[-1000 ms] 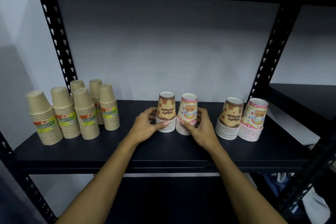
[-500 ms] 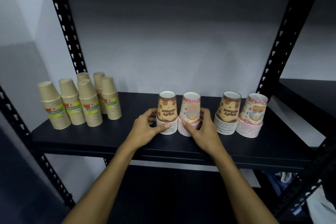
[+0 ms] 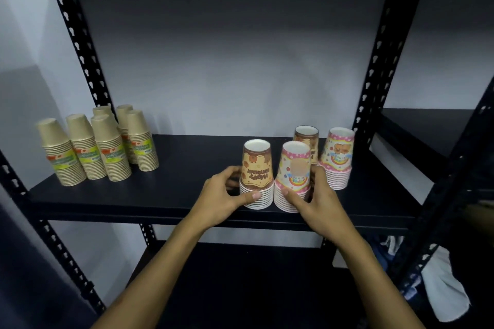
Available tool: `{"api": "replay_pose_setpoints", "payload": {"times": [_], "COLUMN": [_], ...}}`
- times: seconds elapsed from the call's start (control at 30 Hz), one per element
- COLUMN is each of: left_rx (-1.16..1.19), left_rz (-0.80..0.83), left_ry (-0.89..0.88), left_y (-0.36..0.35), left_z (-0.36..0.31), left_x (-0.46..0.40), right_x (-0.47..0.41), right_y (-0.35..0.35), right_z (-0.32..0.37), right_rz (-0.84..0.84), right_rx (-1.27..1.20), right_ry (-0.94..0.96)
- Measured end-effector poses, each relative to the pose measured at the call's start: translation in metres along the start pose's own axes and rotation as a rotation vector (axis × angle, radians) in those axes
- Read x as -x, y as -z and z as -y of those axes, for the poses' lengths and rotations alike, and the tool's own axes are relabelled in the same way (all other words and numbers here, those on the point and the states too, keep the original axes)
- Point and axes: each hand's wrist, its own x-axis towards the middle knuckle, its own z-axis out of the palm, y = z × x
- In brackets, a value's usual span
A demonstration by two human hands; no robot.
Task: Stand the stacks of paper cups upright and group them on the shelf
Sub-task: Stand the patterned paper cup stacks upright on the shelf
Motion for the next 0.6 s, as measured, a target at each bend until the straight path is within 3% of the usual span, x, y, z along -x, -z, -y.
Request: {"api": "replay_pose_setpoints", "payload": {"times": [0.37, 0.6], "left_rx": [0.067, -0.024], "left_rz": [0.022, 0.010], "left_ry": [-0.027, -0.070], "left_y": [-0.069, -0.084], "left_z": [-0.034, -0.032], "left_x": [-0.012, -0.026], "right_x": [0.019, 0.007], "right_y": [0.060, 0.081], "right_z": [-0.030, -0.042], "right_rz": [-0.237, -0.146], "right_rx": [0.089, -0.008], "right_ry": [0.003, -0.010]}}
